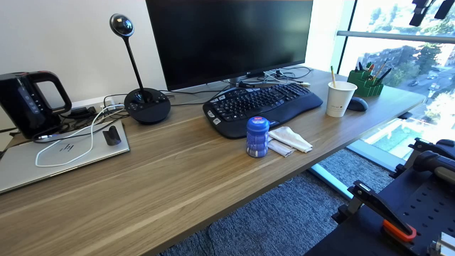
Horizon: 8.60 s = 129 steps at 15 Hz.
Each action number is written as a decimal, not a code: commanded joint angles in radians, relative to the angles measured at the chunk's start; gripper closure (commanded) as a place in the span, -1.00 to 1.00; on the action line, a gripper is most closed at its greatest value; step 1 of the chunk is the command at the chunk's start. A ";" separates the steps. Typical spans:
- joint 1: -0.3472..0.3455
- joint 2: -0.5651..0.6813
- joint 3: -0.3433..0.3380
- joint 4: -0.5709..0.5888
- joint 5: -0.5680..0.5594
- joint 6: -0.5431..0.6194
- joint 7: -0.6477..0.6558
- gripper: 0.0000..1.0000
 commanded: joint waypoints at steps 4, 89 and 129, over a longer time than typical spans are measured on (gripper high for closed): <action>-0.002 0.000 0.002 0.001 0.001 -0.002 -0.001 -1.00; 0.080 0.115 0.076 -0.019 0.057 -0.085 -0.135 -1.00; 0.182 0.241 0.187 0.024 0.022 -0.043 0.003 -1.00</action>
